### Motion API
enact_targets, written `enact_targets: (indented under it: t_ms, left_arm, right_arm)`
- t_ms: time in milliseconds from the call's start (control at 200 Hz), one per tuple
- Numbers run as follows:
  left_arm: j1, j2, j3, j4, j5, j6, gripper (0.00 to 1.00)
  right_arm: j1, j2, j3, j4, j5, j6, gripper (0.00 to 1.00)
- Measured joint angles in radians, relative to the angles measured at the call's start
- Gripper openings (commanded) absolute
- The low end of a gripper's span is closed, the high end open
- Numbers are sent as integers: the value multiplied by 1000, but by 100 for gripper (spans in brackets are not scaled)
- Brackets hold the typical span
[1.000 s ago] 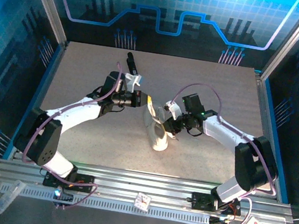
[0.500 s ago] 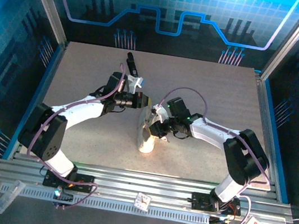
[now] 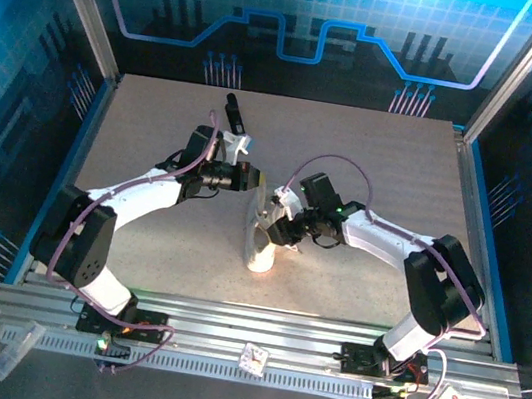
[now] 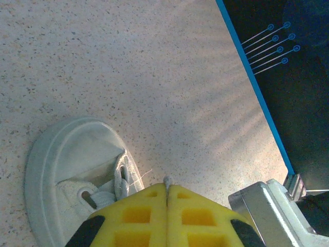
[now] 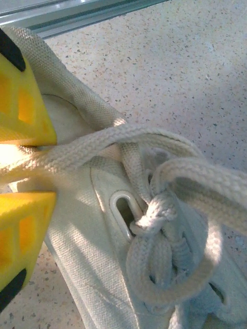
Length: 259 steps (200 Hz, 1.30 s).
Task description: Tie the shoes
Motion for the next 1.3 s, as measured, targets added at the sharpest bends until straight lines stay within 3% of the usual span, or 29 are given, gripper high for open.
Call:
enact_targets:
  t_ms: [215,435,585,715,900,1296]
  left_arm:
    - [0,0,0,-2,0,0,0]
    - [0,-7,0,-8,0,0,0]
    - [0,-9,0,-9,0,0,0]
    - [0,-9,0,-14,0,1,0]
    - [0,-10,0,-16,0,1,0]
    - [1,-51,-11,-35,0,23,0]
  right_arm:
    - [0,-5,6,-17,-6,-29,18]
    - [0,-9,16,-43,-8,-42,27]
    - [0,-22,16,-57,-8,-56,20]
    - [0,-24,16,-65,-9,-59,19]
    - [0,-24,16,-66,-8,-69,5]
    - [-1,-87,16,-69,25,-70,0]
